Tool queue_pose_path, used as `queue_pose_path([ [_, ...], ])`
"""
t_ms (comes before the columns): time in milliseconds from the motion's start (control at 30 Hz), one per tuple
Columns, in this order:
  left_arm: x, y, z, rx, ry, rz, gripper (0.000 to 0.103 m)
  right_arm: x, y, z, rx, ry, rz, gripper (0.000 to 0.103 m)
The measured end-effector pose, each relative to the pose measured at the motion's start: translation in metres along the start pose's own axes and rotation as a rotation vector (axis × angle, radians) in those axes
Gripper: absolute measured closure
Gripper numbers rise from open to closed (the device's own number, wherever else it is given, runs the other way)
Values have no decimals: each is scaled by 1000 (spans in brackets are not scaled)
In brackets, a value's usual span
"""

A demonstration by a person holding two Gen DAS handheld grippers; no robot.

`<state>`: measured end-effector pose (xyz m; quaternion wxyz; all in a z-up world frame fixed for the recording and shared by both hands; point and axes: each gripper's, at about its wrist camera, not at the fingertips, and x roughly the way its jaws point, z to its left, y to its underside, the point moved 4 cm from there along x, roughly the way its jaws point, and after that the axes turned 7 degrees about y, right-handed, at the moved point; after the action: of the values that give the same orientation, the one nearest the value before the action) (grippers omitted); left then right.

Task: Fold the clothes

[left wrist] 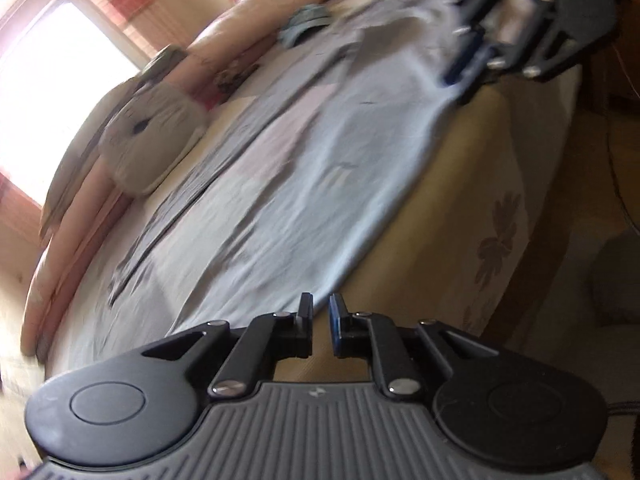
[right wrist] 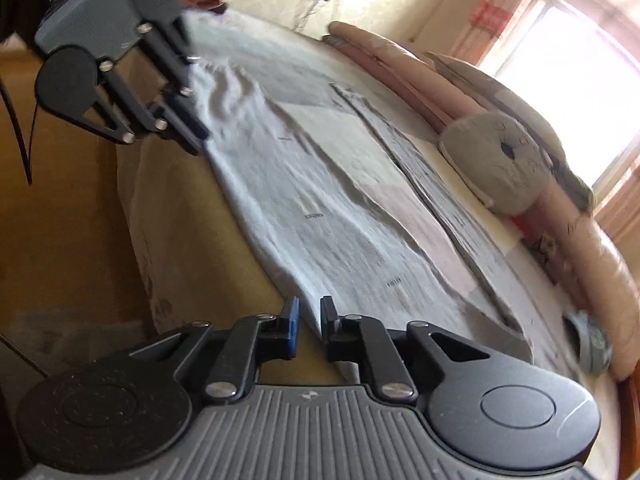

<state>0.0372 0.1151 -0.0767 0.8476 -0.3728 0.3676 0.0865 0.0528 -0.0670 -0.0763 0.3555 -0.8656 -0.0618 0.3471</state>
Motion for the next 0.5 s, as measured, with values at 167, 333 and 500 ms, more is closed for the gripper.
queue_pose_path([
  [167, -11, 26, 67, -396, -42, -26, 76, -8, 20, -27, 140, 43, 31, 82],
  [333, -5, 70, 134, -763, -100, -85, 74, -17, 42, -50, 303, 65, 57, 80],
  [500, 23, 95, 144, -788, -157, 65, 66, -23, 64, -74, 414, 130, 92, 78],
])
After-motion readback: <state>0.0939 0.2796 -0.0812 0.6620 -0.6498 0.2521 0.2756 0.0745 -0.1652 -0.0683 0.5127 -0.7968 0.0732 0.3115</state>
